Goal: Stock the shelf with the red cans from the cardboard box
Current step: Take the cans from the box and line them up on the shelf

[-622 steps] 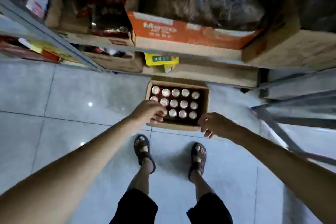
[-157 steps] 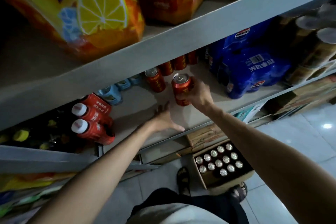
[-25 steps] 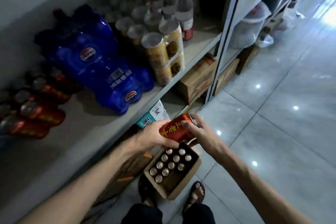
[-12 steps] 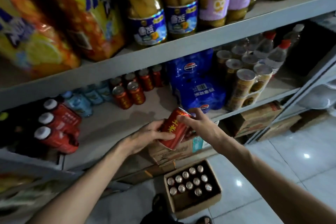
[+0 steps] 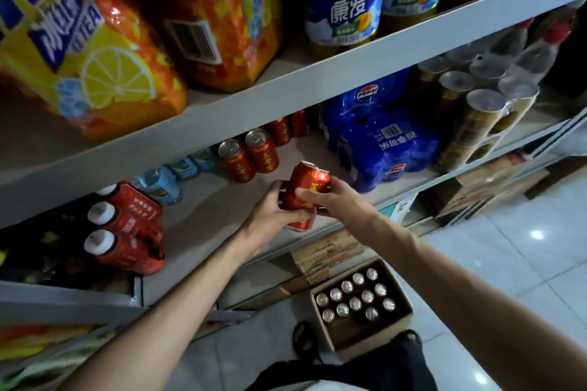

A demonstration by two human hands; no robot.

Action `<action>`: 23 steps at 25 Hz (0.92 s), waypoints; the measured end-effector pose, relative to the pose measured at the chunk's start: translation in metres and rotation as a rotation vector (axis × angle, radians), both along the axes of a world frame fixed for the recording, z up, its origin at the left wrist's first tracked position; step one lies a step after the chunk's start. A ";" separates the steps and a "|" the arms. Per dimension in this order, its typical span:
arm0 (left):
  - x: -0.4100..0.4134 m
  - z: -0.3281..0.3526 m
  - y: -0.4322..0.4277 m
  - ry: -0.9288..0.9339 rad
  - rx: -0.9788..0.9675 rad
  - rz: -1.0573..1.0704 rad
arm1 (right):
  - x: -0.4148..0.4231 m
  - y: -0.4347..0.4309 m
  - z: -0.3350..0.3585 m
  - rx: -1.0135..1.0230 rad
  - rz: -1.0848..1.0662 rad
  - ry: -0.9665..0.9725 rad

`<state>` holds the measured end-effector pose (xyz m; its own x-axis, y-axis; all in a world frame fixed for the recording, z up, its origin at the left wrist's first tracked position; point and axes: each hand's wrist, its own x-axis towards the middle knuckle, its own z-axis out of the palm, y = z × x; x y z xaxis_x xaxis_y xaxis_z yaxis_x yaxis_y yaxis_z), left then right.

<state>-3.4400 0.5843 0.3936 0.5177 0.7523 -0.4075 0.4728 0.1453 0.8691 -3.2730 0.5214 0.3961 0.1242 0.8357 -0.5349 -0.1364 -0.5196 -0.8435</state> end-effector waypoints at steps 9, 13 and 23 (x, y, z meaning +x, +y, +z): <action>0.013 -0.044 0.024 0.435 0.117 -0.251 | 0.017 0.048 -0.041 0.143 -0.089 -0.351; -0.007 -0.055 0.039 0.840 0.235 -0.410 | 0.024 0.096 -0.046 0.331 -0.158 -0.401; -0.008 -0.076 0.051 0.976 0.257 -0.561 | 0.008 0.134 -0.089 0.448 -0.156 -0.425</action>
